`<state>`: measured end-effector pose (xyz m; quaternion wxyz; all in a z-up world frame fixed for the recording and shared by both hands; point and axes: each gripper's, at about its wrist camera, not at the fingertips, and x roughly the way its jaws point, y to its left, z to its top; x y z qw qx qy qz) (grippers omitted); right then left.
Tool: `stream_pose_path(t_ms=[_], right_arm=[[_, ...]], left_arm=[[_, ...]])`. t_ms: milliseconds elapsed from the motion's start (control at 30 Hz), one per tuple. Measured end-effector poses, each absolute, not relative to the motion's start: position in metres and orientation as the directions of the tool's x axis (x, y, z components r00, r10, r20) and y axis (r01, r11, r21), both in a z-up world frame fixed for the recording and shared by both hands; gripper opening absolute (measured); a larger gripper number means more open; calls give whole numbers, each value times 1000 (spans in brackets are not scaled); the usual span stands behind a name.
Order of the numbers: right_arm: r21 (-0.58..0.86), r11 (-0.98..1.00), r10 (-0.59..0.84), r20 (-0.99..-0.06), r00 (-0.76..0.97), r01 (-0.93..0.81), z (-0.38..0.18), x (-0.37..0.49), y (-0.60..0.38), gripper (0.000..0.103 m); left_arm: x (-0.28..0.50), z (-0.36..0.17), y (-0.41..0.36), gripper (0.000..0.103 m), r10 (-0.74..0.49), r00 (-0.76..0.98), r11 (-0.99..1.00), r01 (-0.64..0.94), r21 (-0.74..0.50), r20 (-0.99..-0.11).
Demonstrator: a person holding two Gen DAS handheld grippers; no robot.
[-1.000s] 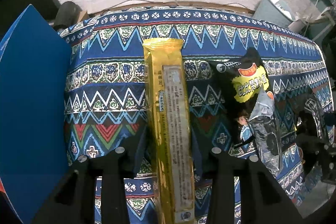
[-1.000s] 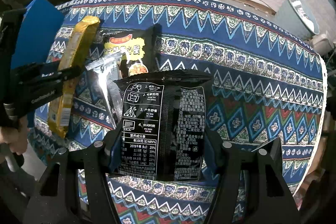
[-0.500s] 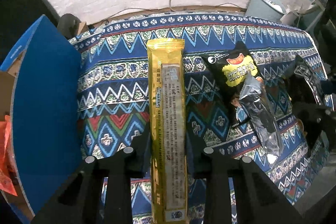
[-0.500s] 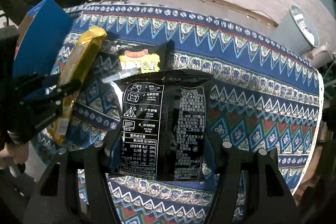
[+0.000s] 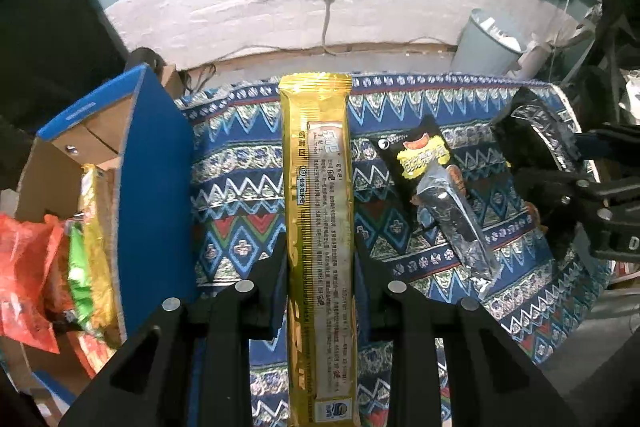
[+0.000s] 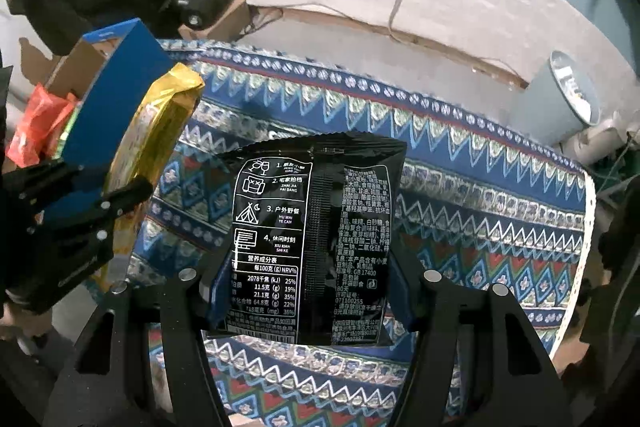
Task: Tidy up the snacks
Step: 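Lift both held snacks and carry them over the cardboard box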
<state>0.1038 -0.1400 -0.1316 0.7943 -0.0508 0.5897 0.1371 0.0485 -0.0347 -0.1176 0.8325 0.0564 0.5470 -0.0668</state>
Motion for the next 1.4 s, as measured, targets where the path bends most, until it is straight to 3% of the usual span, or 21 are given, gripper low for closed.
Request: stream_pose_path(t_ms=[833,1400], right_arm=[[130,923,258,-908,330,-363,-72,93,-72,63],[142,875,303,-906,296,-463,-64,106,12,63]], left_arm=[[7,-28,28,28,-66,530,989,145,13,-845],[4,-27,116,28,30,565,999,2,38,-825]])
